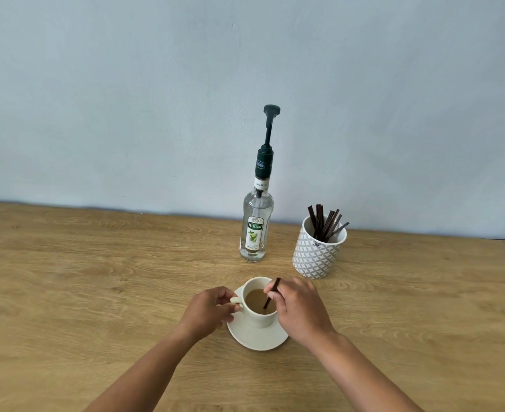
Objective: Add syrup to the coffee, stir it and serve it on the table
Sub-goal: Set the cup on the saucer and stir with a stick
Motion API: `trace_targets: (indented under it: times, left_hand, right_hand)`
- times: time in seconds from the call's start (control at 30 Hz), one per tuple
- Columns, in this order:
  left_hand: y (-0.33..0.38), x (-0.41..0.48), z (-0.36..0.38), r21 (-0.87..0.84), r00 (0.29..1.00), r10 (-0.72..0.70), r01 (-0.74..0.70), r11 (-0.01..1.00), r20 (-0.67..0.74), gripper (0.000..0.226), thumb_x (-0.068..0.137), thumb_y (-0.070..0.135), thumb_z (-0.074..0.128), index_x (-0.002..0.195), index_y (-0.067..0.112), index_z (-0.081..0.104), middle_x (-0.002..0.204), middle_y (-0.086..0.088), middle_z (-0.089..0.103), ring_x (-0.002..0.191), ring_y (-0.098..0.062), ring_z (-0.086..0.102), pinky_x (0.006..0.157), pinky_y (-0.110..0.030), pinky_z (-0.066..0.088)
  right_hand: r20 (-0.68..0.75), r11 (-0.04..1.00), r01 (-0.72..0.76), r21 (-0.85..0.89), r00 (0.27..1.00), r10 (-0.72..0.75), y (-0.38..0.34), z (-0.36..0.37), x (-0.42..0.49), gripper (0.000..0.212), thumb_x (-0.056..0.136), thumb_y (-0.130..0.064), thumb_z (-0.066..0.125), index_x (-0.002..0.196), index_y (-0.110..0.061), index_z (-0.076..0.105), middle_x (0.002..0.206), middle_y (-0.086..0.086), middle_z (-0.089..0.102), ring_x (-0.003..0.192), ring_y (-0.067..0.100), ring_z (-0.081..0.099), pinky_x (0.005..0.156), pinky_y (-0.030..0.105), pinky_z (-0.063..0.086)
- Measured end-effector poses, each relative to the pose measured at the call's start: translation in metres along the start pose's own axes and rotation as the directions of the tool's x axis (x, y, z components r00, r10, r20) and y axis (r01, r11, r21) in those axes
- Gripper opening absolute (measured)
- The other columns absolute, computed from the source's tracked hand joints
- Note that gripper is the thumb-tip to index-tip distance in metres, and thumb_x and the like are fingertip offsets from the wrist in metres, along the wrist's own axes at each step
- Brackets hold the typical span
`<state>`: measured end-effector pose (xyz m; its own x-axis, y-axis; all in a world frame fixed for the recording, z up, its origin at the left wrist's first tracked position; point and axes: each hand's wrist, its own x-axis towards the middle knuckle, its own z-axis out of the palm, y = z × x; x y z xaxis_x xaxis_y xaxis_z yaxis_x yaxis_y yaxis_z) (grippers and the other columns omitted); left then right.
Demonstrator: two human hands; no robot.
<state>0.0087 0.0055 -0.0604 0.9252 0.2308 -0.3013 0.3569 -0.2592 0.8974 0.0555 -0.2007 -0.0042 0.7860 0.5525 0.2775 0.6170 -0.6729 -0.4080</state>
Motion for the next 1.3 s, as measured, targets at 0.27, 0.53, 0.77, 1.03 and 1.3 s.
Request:
trace_targets:
  times: [0.27, 0.53, 0.77, 1.03, 1.3]
  left_hand:
    - [-0.0022, 0.0001, 0.0005, -0.02, 1.0, -0.001, 0.001, 1.0, -0.007, 0.012, 0.082, 0.017, 0.079, 0.093, 0.017, 0.074, 0.09, -0.003, 0.078, 0.07, -0.012, 0.073, 0.059, -0.028, 0.054]
    - [-0.0018, -0.0004, 0.0015, -0.023, 1.0, 0.002, -0.003, 1.0, -0.005, 0.009, 0.087, 0.025, 0.075, 0.092, 0.018, 0.075, 0.084, 0.0, 0.078, 0.074, -0.013, 0.075, 0.061, -0.028, 0.055]
    - [-0.0002, -0.002, 0.0015, 0.005, 1.0, 0.02, -0.02, 1.0, 0.002, 0.011, 0.089, 0.027, 0.071, 0.094, 0.017, 0.074, 0.09, -0.002, 0.078, 0.078, -0.015, 0.076, 0.063, -0.029, 0.057]
    - [0.0016, -0.0033, 0.0025, 0.011, 1.0, 0.011, -0.011, 1.0, 0.002, 0.014, 0.091, 0.03, 0.068, 0.095, 0.017, 0.073, 0.09, 0.0, 0.077, 0.078, -0.013, 0.077, 0.061, -0.025, 0.056]
    - [0.0038, -0.0043, 0.002, 0.053, 1.0, 0.014, -0.015, 0.998, 0.005, 0.014, 0.091, 0.031, 0.066, 0.091, 0.019, 0.072, 0.088, -0.006, 0.078, 0.077, -0.013, 0.077, 0.053, -0.022, 0.053]
  right_hand:
    - [0.003, 1.0, -0.015, 0.006, 1.0, 0.015, -0.0002, 0.005, 0.0001, 0.016, 0.094, -0.021, 0.058, 0.104, -0.029, 0.068, 0.096, -0.013, 0.069, 0.094, 0.011, 0.055, 0.093, 0.03, 0.036]
    - [-0.006, 0.999, -0.014, 0.052, 1.0, 0.014, -0.0009, 0.0045, -0.0015, 0.014, 0.093, -0.02, 0.06, 0.1, -0.028, 0.069, 0.092, -0.009, 0.067, 0.091, 0.014, 0.056, 0.09, 0.032, 0.038]
    - [-0.005, 0.999, -0.029, 0.02, 1.0, 0.029, -0.0002, 0.0054, -0.001, 0.015, 0.094, -0.02, 0.058, 0.103, -0.028, 0.068, 0.092, -0.011, 0.068, 0.091, 0.012, 0.056, 0.093, 0.032, 0.038]
    - [0.002, 0.999, -0.034, 0.018, 0.999, 0.034, 0.0016, 0.0034, -0.0044, 0.014, 0.094, -0.018, 0.058, 0.103, -0.025, 0.066, 0.096, -0.009, 0.069, 0.095, 0.014, 0.058, 0.093, 0.034, 0.04]
    - [0.027, 0.998, -0.019, 0.052, 0.999, 0.017, -0.0036, 0.0105, -0.0019, 0.016, 0.095, -0.022, 0.056, 0.102, -0.031, 0.067, 0.095, -0.014, 0.069, 0.092, 0.011, 0.057, 0.087, 0.031, 0.039]
